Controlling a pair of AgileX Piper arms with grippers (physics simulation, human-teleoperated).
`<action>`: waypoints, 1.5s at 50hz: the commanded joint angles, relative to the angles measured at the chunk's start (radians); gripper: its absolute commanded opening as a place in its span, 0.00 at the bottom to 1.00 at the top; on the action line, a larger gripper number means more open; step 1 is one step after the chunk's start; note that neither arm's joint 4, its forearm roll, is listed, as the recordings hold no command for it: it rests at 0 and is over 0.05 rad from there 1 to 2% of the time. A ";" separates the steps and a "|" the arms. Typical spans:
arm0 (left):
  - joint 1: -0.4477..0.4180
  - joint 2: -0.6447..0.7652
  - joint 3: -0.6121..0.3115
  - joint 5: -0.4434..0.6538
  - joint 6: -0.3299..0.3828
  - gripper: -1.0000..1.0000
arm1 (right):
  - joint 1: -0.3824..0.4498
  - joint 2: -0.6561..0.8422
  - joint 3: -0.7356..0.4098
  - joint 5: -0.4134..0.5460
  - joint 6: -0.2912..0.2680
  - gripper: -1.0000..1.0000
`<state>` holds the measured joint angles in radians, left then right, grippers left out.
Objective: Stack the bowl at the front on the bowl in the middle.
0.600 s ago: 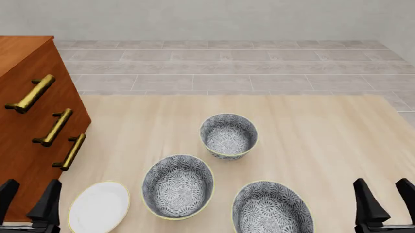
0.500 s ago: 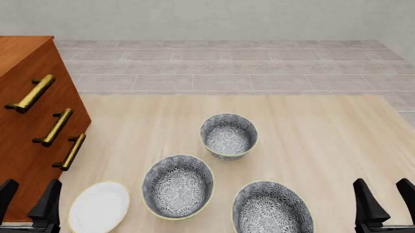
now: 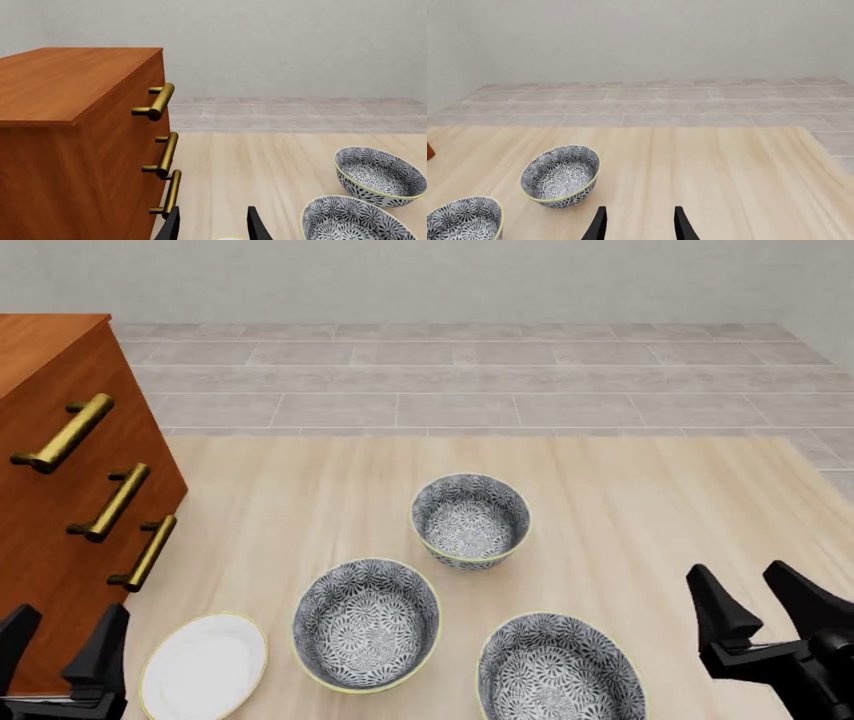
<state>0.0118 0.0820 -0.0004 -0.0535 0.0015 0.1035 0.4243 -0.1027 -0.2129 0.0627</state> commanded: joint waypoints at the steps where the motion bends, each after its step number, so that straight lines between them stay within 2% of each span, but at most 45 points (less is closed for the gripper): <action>1: -0.002 0.028 0.000 -0.021 0.000 1.00 | 0.080 0.289 -0.124 -0.062 0.064 1.00; 2: -0.002 0.037 0.000 -0.028 0.002 1.00 | 0.103 0.341 -0.145 -0.070 0.088 1.00; 7: 0.000 0.055 0.000 -0.045 0.002 1.00 | 0.116 0.440 -0.205 -0.070 0.110 1.00; 11: 0.002 0.088 0.000 -0.074 -0.003 1.00 | 0.171 0.550 -0.267 -0.050 0.144 1.00; 17: 0.011 0.138 0.000 -0.122 -0.008 1.00 | 0.171 0.641 -0.349 -0.031 0.173 1.00; 18: 0.012 0.127 0.000 -0.115 -0.009 1.00 | 0.183 0.671 -0.372 -0.023 0.192 1.00; 21: 0.011 0.123 0.000 -0.111 -0.008 1.00 | 0.184 0.689 -0.390 -0.017 0.193 1.00; 22: 0.006 0.119 0.000 -0.106 -0.006 1.00 | 0.217 0.730 -0.409 -0.009 0.222 1.00; 29: -0.010 0.158 0.000 -0.128 -0.008 1.00 | 0.212 0.809 -0.469 0.015 0.220 1.00; 33: -0.012 0.150 0.000 -0.123 -0.007 1.00 | 0.231 0.865 -0.498 0.037 0.232 1.00; 35: -0.011 0.157 -0.001 -0.126 -0.006 1.00 | 0.235 0.912 -0.512 0.040 0.261 1.00; 37: -0.009 0.155 -0.001 -0.126 -0.007 1.00 | 0.229 0.954 -0.538 0.060 0.247 1.00; 38: -0.012 0.152 -0.001 -0.123 -0.008 1.00 | 0.238 0.972 -0.543 0.060 0.267 1.00; 42: -0.014 0.147 0.000 -0.120 -0.008 1.00 | 0.220 1.034 -0.578 0.079 0.257 1.00; 44: -0.015 0.149 -0.001 -0.120 -0.005 1.00 | 0.213 1.072 -0.596 0.088 0.270 1.00; 49: -0.014 0.158 0.000 -0.127 -0.005 1.00 | 0.215 1.108 -0.625 0.091 0.251 1.00; 62: -0.012 0.192 0.000 -0.157 -0.005 1.00 | 0.209 1.173 -0.698 0.108 0.263 1.00; 75: -0.016 0.204 0.000 -0.168 -0.010 1.00 | 0.216 1.273 -0.738 0.085 0.276 1.00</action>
<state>-0.0030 0.2711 -0.0006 -0.2087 -0.0047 0.3172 1.6223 -0.8022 -0.1202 0.3300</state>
